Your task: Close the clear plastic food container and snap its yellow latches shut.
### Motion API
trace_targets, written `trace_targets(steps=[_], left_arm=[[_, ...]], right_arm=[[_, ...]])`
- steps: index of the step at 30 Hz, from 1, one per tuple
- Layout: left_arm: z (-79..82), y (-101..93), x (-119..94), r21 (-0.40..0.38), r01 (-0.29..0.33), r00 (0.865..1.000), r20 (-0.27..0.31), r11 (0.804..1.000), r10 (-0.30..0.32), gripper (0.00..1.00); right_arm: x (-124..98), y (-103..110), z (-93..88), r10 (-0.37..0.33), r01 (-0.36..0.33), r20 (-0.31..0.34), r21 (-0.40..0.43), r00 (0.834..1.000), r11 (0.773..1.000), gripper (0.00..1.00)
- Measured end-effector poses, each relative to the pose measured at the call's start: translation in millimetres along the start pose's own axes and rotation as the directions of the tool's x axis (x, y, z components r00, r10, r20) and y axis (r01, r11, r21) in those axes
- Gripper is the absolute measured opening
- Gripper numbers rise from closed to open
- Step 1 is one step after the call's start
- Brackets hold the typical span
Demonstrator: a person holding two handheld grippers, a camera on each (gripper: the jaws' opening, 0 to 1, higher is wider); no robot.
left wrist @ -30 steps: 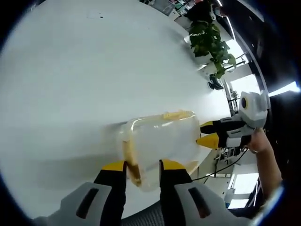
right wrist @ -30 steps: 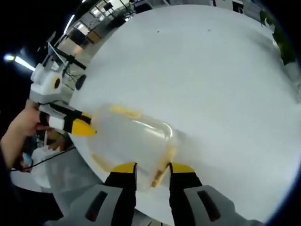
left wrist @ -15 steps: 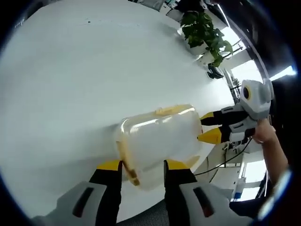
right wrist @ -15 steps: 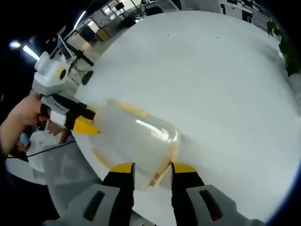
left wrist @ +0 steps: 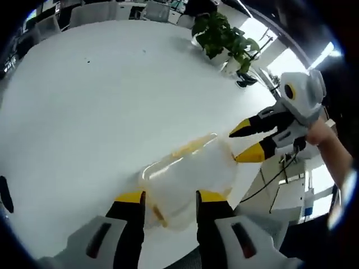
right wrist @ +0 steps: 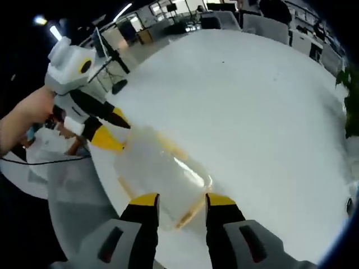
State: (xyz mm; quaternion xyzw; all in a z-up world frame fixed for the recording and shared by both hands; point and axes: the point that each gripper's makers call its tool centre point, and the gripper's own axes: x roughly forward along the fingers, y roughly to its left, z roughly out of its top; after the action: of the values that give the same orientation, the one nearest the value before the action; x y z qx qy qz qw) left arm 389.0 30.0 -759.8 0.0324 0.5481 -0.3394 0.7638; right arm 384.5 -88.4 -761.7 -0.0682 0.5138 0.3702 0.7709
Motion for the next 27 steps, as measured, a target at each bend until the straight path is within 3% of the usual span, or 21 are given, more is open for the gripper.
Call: trace_targets(steps=[4,10,14,15,19,27], left_arm=[[4.5,-2.3,-1,0.044,-0.005,1.000,-0.006,0.999,0.006,0.36],[9.9,0.4,-2,0.080,-0.006,1.000,-0.003,0.997,0.007,0.36],[14.3,-0.5,-3,0.178,-0.002,1.000,0.013,0.984,0.000,0.37],[15.7,-0.6,-2,0.242,0.002,1.000,0.017,0.970,-0.006,0.37],[14.8,-1.4,0,0.356,-0.015,1.000,0.012,0.934,0.011,0.39],[15.8,-11.4,3,0.468,-0.001,1.000,-0.009,0.884,0.006,0.39]], right_arm=[[-1,2,11.2,0.014,-0.014,0.014,-0.017,1.000,1.000,0.31],[0,-2,12.3,0.012,-0.012,0.004,-0.028,1.000,1.000,0.31],[2,0,9.4,0.020,-0.020,0.000,-0.041,1.000,0.999,0.31],[3,2,8.3,0.024,-0.024,-0.001,-0.055,1.000,0.998,0.31],[5,6,7.6,0.027,-0.027,-0.002,-0.108,1.000,0.994,0.31],[6,7,11.4,0.041,-0.042,-0.005,-0.166,0.999,0.985,0.34]])
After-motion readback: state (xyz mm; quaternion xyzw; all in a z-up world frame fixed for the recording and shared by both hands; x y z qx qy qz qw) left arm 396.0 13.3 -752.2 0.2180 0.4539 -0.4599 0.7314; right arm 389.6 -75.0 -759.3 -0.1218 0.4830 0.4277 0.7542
